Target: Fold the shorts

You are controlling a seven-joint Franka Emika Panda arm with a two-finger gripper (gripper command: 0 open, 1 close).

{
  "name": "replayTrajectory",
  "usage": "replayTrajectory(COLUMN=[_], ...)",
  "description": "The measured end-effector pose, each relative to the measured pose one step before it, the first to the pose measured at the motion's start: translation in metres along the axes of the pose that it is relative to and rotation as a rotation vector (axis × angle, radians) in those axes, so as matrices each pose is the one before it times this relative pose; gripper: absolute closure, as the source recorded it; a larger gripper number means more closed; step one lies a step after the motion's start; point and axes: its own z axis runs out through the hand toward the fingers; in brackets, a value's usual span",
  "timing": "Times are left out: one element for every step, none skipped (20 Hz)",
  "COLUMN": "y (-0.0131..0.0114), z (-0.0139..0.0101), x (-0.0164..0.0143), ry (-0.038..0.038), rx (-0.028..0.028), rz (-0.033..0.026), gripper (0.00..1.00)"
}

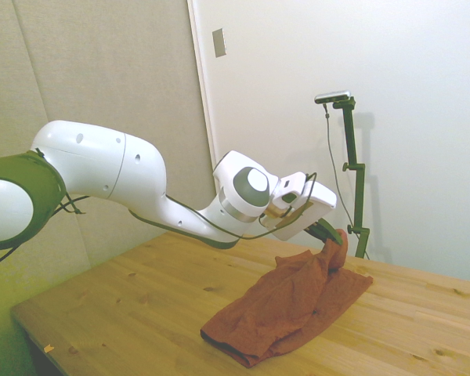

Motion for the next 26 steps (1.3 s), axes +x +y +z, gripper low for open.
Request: replayTrajectory(y=[0.00296, 0.00215, 0.00138, 0.00095, 0.00112, 0.00130, 0.00169, 0.00201, 0.00206, 0.00178, 0.00116, 0.00025, -0.00108, -0.00178, -0.00263, -0.00305, -0.00283, -0.00165, -0.00060, 0.00017, 0.00167, 0.00292, 0.00308, 0.00262, 0.00227, 0.00171], z=[0.00201, 0.00057, -0.00009, -0.00026, -0.00001, -0.00001, -0.00043, -0.00077, -0.00158, -0.00235, -0.00276, -0.00354, -0.00415, -0.00559, -0.00754, -0.00966, -0.01202, -0.01303, -0.01322, -0.01222, -0.01068, -0.00898, -0.00754, -0.00780, -0.00929, -0.01083], x=[0.00202, 0.00189, 0.00183, 0.00169, 0.00152, 0.00137, 0.00182, 0.00229, 0.00278, 0.00283, 0.00219, 0.00070, -0.00277, -0.00665, -0.00913, -0.01232, -0.01402, -0.01567, -0.01720, -0.01954, -0.02109, -0.02260, -0.02310, -0.02292, -0.02110, -0.01989], ry=[-0.00020, 0.00201, 0.00160, 0.00041, -0.00328, -0.00448, -0.00197, -0.00393, -0.00531, -0.00605, -0.01076, -0.01813, -0.03337, -0.04858, -0.05302, -0.05409, -0.05458, -0.05735, -0.05887, -0.05977, -0.05853, -0.06257, -0.06072, -0.05444, -0.03810, -0.01983], rx=[-0.00378, -0.00300, -0.00095, 0.00026, 0.00161, 0.00199, 0.00102, 0.00253, 0.00467, 0.00648, 0.01009, 0.01374, 0.01738, 0.01519, 0.01640, 0.01445, 0.01037, 0.00825, 0.00689, 0.00376, 0.00156, 0.00178, 0.00417, 0.00641, 0.00933, 0.00962], rz=[0.00303, 0.00241, 0.00302, 0.00347, 0.00603, 0.00525, 0.00365, 0.00978, 0.01011, 0.01248, 0.01038, 0.01239, 0.01073, 0.00851, 0.00662, 0.00269, 0.00375, 0.00180, -0.00026, -0.00578, -0.00670, -0.01195, -0.01295, -0.01305, -0.01111, -0.01419], gripper=[0.00, 0.00, 0.00, 0.00, 0.00, 0.00, 0.00, 0.00, 0.00, 0.00, 0.00, 0.00, 0.00, 0.00, 0.00, 0.00, 0.00, 0.00, 0.00, 0.00, 0.00, 0.00, 0.00, 0.00, 0.00, 0.00])
